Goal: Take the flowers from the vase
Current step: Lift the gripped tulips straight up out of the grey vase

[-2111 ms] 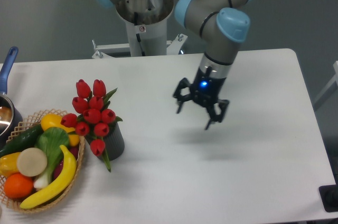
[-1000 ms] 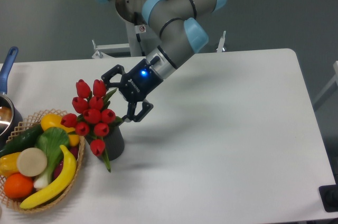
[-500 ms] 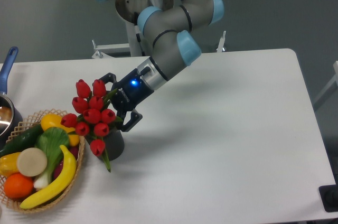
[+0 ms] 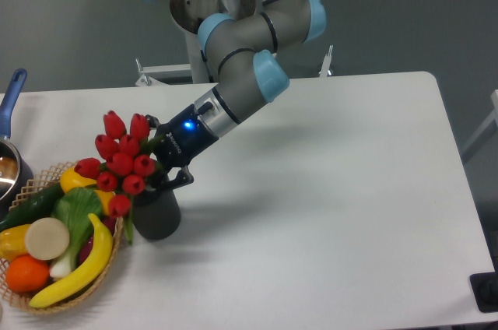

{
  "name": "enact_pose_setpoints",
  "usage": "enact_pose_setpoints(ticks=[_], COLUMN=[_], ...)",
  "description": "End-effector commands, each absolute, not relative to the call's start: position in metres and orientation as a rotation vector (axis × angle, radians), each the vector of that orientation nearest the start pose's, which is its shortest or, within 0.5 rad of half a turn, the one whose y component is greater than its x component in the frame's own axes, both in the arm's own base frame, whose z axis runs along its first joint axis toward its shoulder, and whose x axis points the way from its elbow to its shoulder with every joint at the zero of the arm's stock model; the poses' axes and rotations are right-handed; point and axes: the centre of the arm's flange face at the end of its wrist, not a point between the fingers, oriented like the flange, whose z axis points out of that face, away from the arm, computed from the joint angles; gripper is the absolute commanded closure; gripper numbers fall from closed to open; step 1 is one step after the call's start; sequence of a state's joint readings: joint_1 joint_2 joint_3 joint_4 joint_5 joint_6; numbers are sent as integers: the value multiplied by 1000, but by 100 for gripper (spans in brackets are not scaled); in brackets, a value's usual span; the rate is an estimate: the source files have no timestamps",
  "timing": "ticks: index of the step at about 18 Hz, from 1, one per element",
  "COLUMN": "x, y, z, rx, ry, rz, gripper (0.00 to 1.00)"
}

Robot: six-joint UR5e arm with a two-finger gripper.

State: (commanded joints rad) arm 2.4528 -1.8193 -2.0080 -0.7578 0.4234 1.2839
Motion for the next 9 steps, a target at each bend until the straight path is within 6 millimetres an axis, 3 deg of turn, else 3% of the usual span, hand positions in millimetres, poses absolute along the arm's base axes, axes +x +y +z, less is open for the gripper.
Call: enact_pose_setpoints(ticks=[4,9], x=[-257,-266], y=[498,506], z=[304,335], rx=[-1956,-1915], ry=[478,430], rz=[-495,-509], gripper=[100,100])
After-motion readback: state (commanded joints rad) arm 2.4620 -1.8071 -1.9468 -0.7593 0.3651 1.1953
